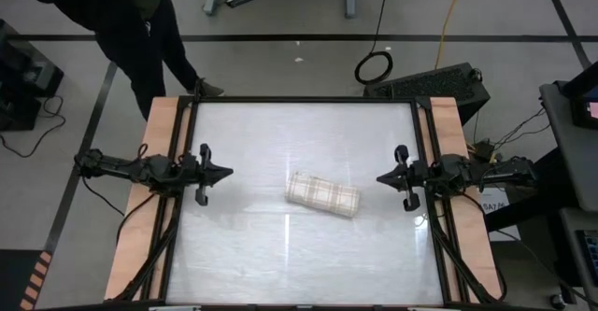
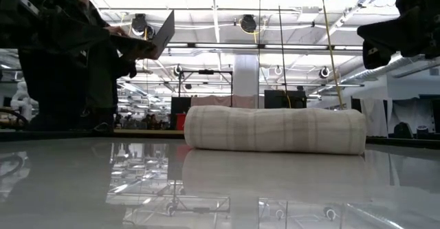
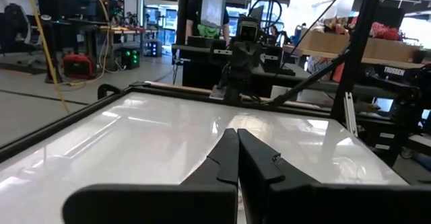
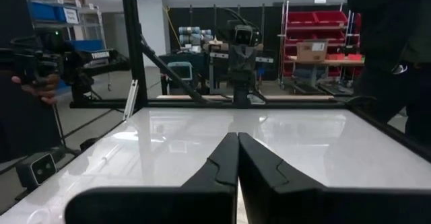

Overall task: Roll towel
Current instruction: Return to Home Position

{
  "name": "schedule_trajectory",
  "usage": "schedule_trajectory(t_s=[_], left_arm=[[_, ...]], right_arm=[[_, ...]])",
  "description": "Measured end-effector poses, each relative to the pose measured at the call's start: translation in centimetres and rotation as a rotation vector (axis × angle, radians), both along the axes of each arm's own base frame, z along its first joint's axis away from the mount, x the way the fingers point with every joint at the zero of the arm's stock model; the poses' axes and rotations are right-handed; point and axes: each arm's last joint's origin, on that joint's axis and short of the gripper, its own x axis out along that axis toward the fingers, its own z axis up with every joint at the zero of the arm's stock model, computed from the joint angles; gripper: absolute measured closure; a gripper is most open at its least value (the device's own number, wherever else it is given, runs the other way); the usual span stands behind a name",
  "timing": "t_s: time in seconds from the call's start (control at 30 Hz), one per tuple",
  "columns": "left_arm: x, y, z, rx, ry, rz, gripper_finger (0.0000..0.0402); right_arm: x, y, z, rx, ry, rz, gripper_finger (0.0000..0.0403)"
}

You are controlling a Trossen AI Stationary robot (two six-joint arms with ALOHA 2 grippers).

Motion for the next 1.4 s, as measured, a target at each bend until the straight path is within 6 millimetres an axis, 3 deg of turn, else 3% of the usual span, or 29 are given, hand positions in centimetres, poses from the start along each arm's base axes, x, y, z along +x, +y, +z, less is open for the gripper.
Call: schedule_trajectory(t_s=[0.77,1.0,1.4], left_arm=[[0.01,-0.01,-0.06,0.01,0.005,-0.004,0.0402],[0.01,-0.01,-0.07,0.082,0.01,0.002,0.0401],[0.01,0.0,-0.06,0.079,0.009,0.003,0.0376]], right_arm=[[0.04,-0.03,-0.41,-0.032,0.04,-0.009,0.0403],[0.04,-0.02,-0.41,-0.032,0.04,-0.007,0.0403],[0.04,-0.03,-0.41,-0.032,0.04,-0.007,0.0403]])
